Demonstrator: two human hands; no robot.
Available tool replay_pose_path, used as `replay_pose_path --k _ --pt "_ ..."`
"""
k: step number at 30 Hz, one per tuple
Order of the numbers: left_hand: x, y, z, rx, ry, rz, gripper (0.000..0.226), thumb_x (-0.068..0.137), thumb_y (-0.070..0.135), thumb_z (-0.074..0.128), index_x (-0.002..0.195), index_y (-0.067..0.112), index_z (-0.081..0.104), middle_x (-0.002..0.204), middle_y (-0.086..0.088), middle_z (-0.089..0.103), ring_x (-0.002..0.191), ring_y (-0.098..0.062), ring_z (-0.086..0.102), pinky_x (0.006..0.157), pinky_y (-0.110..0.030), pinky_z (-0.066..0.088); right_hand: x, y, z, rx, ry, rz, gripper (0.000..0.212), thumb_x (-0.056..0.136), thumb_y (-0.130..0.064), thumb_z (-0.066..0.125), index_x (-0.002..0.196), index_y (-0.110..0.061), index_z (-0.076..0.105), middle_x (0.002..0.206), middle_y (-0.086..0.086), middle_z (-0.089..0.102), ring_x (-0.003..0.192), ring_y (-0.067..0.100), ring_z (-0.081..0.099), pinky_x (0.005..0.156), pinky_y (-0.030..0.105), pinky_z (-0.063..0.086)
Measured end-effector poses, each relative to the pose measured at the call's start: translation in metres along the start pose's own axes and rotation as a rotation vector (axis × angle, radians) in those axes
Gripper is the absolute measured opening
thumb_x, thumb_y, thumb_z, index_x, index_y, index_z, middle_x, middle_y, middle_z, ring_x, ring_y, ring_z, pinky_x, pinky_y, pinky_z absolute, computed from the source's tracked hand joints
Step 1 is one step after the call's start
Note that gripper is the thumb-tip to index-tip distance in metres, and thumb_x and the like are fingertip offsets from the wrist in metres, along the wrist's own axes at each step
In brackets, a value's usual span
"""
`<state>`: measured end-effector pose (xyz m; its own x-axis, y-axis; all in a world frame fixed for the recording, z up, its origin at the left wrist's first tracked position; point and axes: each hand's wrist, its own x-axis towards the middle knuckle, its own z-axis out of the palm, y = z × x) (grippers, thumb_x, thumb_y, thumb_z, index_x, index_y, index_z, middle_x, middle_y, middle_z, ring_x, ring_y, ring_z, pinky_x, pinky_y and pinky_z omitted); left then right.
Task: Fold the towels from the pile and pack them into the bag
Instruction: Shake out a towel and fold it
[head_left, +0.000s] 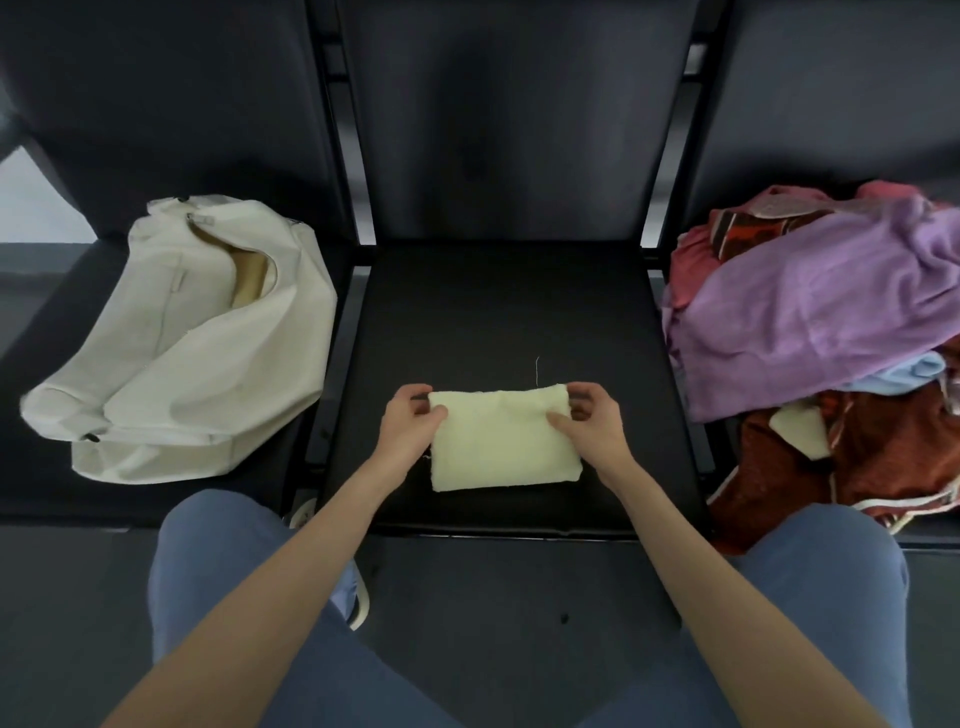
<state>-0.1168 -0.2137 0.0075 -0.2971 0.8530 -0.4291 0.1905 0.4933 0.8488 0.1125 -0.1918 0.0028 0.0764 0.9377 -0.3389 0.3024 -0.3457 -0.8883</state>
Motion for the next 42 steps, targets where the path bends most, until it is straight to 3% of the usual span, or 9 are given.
replay_pose_path --k 4,9,13,16,20,28,31,38,42 --pt "-0.008 -0.014 0.004 0.149 0.002 0.012 0.057 0.079 0.015 0.07 0.131 0.011 0.047 0.116 -0.001 0.057 0.1 -0.015 0.057 0.08 -0.027 0.047 0.006 0.008 0.008 -0.139 0.063 -0.042 0.044 0.083 -0.012 0.07 0.124 -0.013 0.053 0.113 -0.001 0.058 0.101 0.011 0.056 0.079 0.018 0.044" --pt "-0.007 -0.027 0.006 0.444 -0.026 -0.059 0.059 0.058 0.058 0.073 0.096 0.013 0.061 0.11 -0.007 0.053 0.104 -0.022 0.055 0.086 -0.039 0.053 0.01 0.01 0.015 -0.21 0.038 0.021 0.053 0.083 -0.02 0.071 0.13 -0.011 0.048 0.125 0.007 0.054 0.102 0.015 0.054 0.086 0.025 0.045" --pt "-0.008 -0.021 0.009 0.38 -0.066 -0.086 0.049 0.055 0.051 0.074 0.086 0.015 0.063 0.105 -0.006 0.058 0.1 -0.021 0.058 0.078 -0.037 0.056 0.003 -0.001 0.009 -0.039 -0.035 0.172 0.059 0.077 -0.007 0.073 0.128 -0.008 0.043 0.116 0.004 0.055 0.098 0.016 0.057 0.076 0.028 0.051" --pt "-0.018 -0.005 0.005 0.179 -0.125 -0.096 0.026 0.077 0.026 0.073 0.096 0.014 0.059 0.097 -0.001 0.064 0.089 -0.015 0.062 0.063 -0.025 0.05 -0.002 -0.011 -0.003 0.146 -0.214 0.303 0.061 0.073 0.001 0.072 0.126 -0.006 0.042 0.116 0.007 0.056 0.098 0.021 0.061 0.076 0.037 0.056" --pt "-0.035 0.019 -0.024 0.056 -0.106 -0.039 0.029 0.083 0.016 0.068 0.109 0.012 0.054 0.104 -0.002 0.064 0.089 -0.012 0.061 0.062 -0.022 0.045 -0.009 -0.036 -0.007 0.272 -0.567 0.349 0.047 0.078 -0.001 0.068 0.123 -0.006 0.057 0.121 0.014 0.064 0.109 0.029 0.063 0.089 0.043 0.053" --pt "-0.058 0.066 -0.121 0.078 -0.122 0.106 0.026 0.08 0.016 0.075 0.099 0.018 0.056 0.098 -0.002 0.066 0.082 -0.011 0.063 0.06 -0.017 0.048 -0.03 -0.13 0.05 -0.22 -0.962 0.151 0.039 0.081 -0.035 0.069 0.116 -0.02 0.062 0.107 -0.001 0.072 0.098 0.017 0.069 0.084 0.033 0.055" --pt "-0.06 0.079 -0.155 0.063 -0.142 0.092 0.036 0.07 0.024 0.082 0.098 0.019 0.06 0.103 -0.007 0.068 0.093 -0.021 0.066 0.078 -0.034 0.055 -0.041 -0.164 0.082 -0.261 -1.024 0.087 0.035 0.08 -0.034 0.069 0.111 -0.02 0.062 0.101 -0.002 0.073 0.093 0.015 0.07 0.08 0.031 0.056" --pt "0.006 0.102 -0.257 0.085 0.179 0.295 0.01 0.085 0.016 0.07 0.091 0.008 0.069 0.092 -0.008 0.072 0.081 -0.014 0.068 0.075 -0.027 0.054 -0.028 -0.193 0.14 -0.009 -0.804 -0.007 0.034 0.084 -0.028 0.07 0.114 -0.014 0.063 0.102 0.004 0.073 0.093 0.021 0.071 0.074 0.034 0.056" --pt "0.093 0.071 -0.319 0.513 0.349 0.191 0.008 0.083 0.016 0.068 0.09 0.012 0.067 0.103 -0.008 0.068 0.095 -0.022 0.063 0.081 -0.031 0.048 -0.015 -0.198 0.173 0.176 -0.612 0.047 0.035 0.085 -0.026 0.07 0.116 -0.011 0.062 0.101 0.004 0.074 0.088 0.019 0.072 0.064 0.032 0.057"
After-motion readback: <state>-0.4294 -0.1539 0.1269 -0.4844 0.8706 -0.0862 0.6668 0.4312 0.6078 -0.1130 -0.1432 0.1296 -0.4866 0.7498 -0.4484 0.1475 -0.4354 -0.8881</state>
